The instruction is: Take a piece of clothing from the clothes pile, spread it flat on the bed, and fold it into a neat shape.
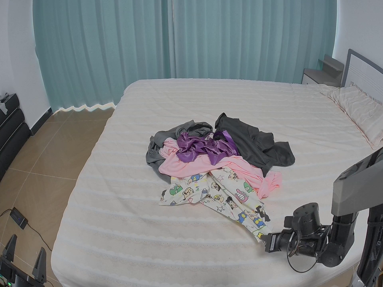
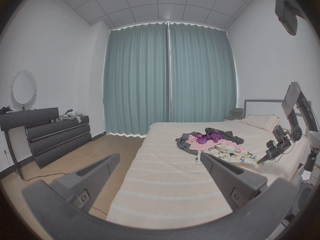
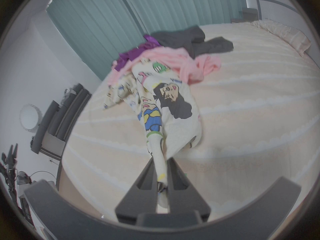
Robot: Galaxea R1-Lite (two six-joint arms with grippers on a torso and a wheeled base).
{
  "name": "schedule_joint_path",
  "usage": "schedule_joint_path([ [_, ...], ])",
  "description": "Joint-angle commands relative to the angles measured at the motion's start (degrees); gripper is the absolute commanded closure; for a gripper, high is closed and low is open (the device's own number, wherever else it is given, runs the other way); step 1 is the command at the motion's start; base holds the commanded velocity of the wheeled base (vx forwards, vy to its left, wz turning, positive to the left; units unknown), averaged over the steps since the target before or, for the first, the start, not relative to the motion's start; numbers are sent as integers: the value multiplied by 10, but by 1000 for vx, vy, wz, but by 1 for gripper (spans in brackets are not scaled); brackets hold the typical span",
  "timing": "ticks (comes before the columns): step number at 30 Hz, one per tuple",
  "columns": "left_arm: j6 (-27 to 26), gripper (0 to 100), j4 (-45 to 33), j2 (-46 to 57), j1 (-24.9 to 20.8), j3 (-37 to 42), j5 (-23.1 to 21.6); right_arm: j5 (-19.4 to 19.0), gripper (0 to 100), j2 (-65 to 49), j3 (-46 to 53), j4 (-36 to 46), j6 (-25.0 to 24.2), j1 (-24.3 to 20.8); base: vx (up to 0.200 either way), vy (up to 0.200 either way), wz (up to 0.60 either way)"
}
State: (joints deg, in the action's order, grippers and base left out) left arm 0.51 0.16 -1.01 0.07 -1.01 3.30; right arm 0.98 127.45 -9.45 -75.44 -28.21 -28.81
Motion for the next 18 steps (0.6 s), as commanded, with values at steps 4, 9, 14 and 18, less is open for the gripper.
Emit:
schedule_joint_path([
  [4,-2,0,0,9,0,10,0,-23,100,-142,94,-95,-8,-1,0,0,0],
  [9,-2,0,0,9,0,10,-1,-31,100,-260,94,-83,-1,-7,0,0,0],
  [14,-8,0,1,10,0,10,-5,-41,100,-352,94,-71,7,-28,0,0,0],
  [18,-19,0,5,9,0,6,-17,-44,100,-404,84,-71,12,-30,0,0,0],
])
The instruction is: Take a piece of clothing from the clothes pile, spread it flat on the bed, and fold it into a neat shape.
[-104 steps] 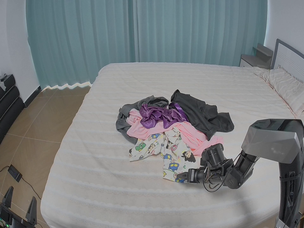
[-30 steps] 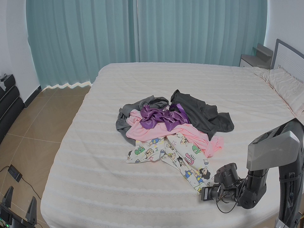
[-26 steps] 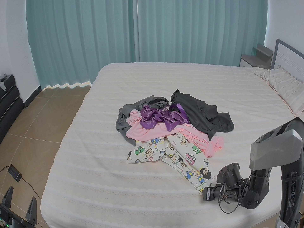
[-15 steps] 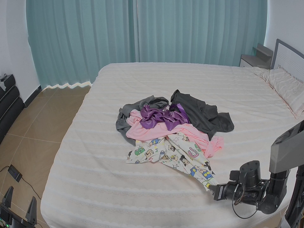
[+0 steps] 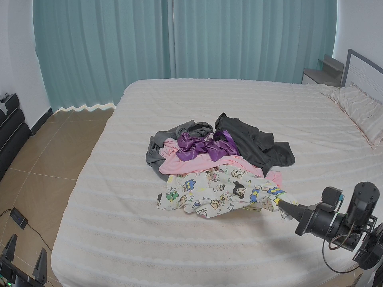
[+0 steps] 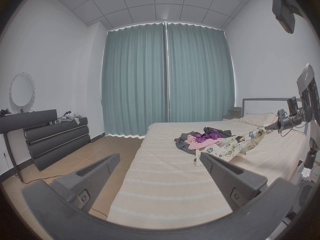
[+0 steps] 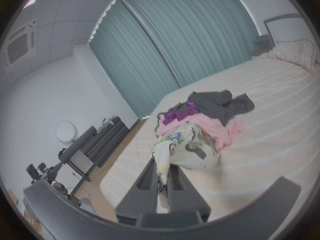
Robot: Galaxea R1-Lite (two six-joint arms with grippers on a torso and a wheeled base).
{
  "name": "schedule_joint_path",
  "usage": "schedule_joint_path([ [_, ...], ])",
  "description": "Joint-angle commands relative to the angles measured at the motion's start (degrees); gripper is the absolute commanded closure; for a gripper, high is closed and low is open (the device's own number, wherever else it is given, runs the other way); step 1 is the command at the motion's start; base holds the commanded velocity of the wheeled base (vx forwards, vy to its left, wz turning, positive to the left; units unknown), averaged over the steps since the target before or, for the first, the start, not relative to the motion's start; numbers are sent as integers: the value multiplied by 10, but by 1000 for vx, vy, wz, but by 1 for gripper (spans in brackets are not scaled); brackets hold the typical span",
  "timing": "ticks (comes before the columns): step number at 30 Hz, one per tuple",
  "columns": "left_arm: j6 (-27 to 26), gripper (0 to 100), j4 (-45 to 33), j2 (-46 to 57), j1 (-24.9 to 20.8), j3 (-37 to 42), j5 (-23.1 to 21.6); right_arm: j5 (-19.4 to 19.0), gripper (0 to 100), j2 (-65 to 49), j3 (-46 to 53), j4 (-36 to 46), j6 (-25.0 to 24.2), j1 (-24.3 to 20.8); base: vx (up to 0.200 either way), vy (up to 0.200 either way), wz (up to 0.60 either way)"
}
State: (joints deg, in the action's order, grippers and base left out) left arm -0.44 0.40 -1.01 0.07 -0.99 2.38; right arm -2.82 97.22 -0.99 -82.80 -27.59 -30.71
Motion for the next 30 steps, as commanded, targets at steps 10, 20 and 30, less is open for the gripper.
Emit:
schedule_joint_path([
  [10,1,0,112,-391,-57,-195,-193,-22,100,-189,-177,81,5,-6,0,0,0],
  [20,11,0,261,-744,-272,-191,-190,-47,100,-210,-247,189,4,-23,0,0,0],
  [30,83,0,424,-949,-382,-190,-132,-40,100,-206,-273,227,5,-35,0,0,0],
])
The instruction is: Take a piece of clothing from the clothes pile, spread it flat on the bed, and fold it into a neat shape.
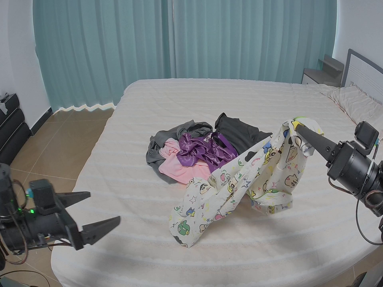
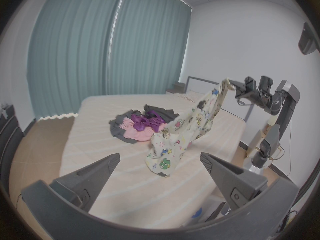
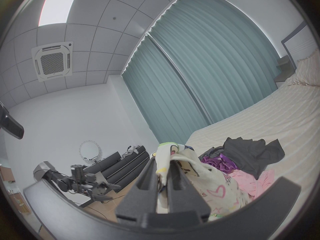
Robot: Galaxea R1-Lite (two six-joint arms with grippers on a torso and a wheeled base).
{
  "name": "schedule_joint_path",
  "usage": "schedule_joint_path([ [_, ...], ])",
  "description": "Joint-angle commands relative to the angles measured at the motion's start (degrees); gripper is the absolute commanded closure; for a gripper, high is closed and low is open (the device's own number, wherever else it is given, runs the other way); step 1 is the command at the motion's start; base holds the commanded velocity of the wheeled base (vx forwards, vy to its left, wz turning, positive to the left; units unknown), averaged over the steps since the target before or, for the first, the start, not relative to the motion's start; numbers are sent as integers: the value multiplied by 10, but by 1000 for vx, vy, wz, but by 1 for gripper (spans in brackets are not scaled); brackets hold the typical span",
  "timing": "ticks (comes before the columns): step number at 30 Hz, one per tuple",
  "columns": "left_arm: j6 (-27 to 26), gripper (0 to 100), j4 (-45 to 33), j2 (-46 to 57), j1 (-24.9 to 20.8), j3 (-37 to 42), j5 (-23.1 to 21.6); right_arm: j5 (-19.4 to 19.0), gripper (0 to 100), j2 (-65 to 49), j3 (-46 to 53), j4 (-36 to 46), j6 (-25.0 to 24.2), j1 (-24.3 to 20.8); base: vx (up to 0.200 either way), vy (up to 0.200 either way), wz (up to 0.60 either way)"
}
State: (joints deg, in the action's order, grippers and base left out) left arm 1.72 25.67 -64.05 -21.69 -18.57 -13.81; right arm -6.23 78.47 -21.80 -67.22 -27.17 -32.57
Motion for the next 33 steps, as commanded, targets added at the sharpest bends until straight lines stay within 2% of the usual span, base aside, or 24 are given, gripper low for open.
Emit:
schedule_joint_path([
  [1,78,0,194,-335,-177,-14,44,-6,100,-18,-64,77,1,-19,0,0,0],
  [3,108,0,242,-371,-206,-14,76,-7,100,-18,-64,83,2,-21,0,0,0],
  [5,139,0,312,-419,-241,-14,134,-6,100,-18,-62,84,2,-22,0,0,0],
  [9,172,0,404,-477,-278,-18,219,-5,100,-18,-54,85,1,-22,0,0,0],
  [11,178,0,418,-485,-287,-18,230,-5,100,-18,-51,85,1,-21,0,0,0],
  [13,183,0,437,-519,-310,-18,262,-5,100,-10,-54,85,1,-21,0,0,0],
  [17,187,0,452,-568,-317,-44,321,-4,100,-2,-67,83,0,-21,0,0,0],
  [26,202,0,519,-639,-305,-58,347,-3,100,-3,-86,83,-2,-18,0,0,0],
  [30,203,0,534,-666,-298,-76,348,1,100,-4,-89,83,-2,-18,0,0,0],
  [33,224,0,554,-666,-302,-74,346,10,100,-2,-89,83,-3,-18,0,0,0],
])
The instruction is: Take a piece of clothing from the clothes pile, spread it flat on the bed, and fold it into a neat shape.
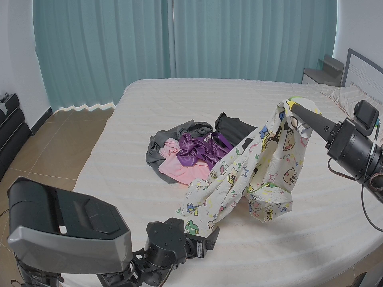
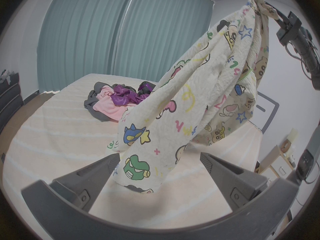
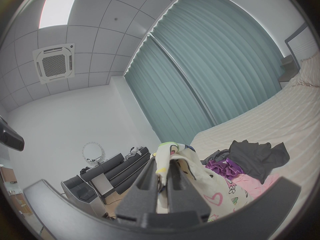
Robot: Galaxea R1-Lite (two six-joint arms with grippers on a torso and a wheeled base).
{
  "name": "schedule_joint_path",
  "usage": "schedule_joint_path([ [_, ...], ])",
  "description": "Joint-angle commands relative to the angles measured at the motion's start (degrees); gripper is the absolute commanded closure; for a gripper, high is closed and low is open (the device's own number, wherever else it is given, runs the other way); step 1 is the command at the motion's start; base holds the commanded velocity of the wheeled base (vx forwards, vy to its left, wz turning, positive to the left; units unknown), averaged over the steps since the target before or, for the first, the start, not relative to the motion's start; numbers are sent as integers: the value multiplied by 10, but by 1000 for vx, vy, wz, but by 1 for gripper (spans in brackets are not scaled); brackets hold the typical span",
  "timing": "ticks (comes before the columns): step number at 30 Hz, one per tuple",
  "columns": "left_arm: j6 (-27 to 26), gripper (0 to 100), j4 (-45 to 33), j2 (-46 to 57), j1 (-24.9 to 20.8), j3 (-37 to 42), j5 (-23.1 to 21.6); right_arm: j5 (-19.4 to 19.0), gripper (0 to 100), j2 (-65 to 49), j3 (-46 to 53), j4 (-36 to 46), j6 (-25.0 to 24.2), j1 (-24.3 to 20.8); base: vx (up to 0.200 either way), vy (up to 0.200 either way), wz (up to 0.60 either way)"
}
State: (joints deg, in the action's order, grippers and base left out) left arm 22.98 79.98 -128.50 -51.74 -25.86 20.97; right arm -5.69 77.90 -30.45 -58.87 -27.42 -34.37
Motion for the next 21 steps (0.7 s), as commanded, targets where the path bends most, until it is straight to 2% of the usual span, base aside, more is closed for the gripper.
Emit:
schedule_joint_path([
  [1,12,0,11,-20,-1,-1,-2,5,100,4,-2,0,-1,0,0,0,0],
  [8,21,0,11,-26,-21,13,-8,4,100,9,-7,1,-2,4,0,0,0],
  [16,22,0,13,-85,10,-43,0,5,100,9,-12,1,-2,-1,0,0,0],
  [21,21,0,13,-105,30,-51,0,5,100,11,-11,-1,-3,0,0,0,0],
])
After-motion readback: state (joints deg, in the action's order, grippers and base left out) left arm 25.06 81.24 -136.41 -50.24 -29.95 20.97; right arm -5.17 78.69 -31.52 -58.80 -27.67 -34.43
